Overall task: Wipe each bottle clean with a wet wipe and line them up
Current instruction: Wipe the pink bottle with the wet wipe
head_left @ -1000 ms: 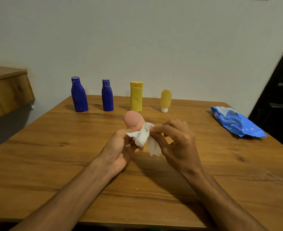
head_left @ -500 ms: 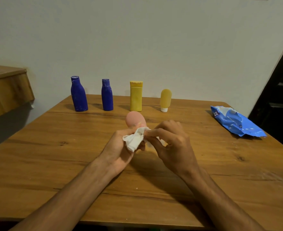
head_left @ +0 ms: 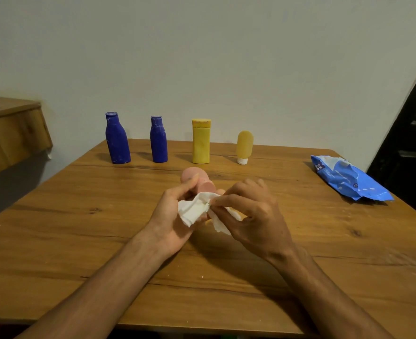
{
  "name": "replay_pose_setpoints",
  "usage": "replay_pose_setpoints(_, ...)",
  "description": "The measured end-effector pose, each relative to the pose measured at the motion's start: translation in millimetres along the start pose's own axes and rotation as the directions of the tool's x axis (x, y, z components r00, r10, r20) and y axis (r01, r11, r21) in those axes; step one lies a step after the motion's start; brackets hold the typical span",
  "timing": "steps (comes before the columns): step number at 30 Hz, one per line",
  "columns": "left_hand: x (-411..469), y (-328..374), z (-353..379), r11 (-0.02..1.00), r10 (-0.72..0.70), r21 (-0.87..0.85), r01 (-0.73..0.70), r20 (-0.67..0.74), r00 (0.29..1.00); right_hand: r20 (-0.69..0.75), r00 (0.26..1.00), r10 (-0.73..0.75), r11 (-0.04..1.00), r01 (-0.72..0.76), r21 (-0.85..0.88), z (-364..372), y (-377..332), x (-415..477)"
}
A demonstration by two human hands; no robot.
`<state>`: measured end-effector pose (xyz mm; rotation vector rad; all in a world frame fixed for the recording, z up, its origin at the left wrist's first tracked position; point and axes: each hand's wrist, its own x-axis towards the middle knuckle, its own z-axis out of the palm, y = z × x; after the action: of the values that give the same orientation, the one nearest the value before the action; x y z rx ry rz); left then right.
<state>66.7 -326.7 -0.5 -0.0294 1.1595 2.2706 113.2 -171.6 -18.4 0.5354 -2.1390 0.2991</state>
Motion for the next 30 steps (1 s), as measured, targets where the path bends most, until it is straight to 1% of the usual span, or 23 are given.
replay_pose_setpoints(4,0.5,-5.5,-0.1,0.998,0.005,0.056,-0.007,0.040,0.999,-0.022,1.000,-0.012,1.000,0.012,-0.010,1.0,1.1,-0.8)
replay_pose_setpoints(6,0.2,-5.4,0.3,0.999,-0.003,0.050,0.001,0.042,0.999,-0.032,0.999,-0.014,0.999,0.013,-0.031,0.8,1.9,-1.0)
replay_pose_setpoints(9,3.4,-3.3,-1.7,1.000,-0.001,0.027,0.001,0.030,1.000,-0.092,0.995,0.028,0.999,-0.031,-0.040,-1.0,3.0,-0.7)
replay_pose_setpoints(11,3.2,-4.1,-1.8,0.999,0.013,0.043,-0.014,0.032,0.999,-0.109,0.994,0.011,1.000,-0.014,-0.027,-1.5,2.2,-0.2)
replay_pose_setpoints(14,-2.5,-7.2,2.4,0.997,0.040,0.059,-0.042,0.049,0.998,-0.093,0.995,-0.043,0.999,0.040,-0.036,-1.0,0.0,0.4)
replay_pose_setpoints(18,-1.1,-6.2,3.1,0.990,0.094,0.099,-0.100,0.068,0.993,-0.103,0.994,0.040,0.999,-0.043,-0.028,-2.5,3.1,0.8)
replay_pose_setpoints(22,0.6,-8.1,0.7,0.989,0.143,0.040,-0.144,0.024,0.989,-0.056,0.998,-0.006,0.999,0.004,-0.037,-0.7,2.4,-0.3)
replay_pose_setpoints(23,0.9,-7.7,0.5,0.986,0.156,0.050,-0.157,0.028,0.987,-0.051,0.999,0.015,0.999,-0.016,-0.028,0.0,2.4,-0.2)
replay_pose_setpoints(25,1.7,-5.6,0.6,0.980,0.173,0.091,-0.177,0.054,0.983,-0.054,0.993,0.103,0.994,-0.101,0.041,0.7,3.1,0.2)
replay_pose_setpoints(28,1.8,-3.1,2.2,0.981,0.180,0.061,-0.187,0.104,0.978,-0.079,0.967,0.241,0.960,-0.227,0.162,-0.1,3.0,0.3)
replay_pose_setpoints(30,1.6,-3.5,2.1,0.984,0.168,0.042,-0.174,0.115,0.979,-0.075,0.953,0.292,0.940,-0.272,0.204,-1.4,2.3,0.2)
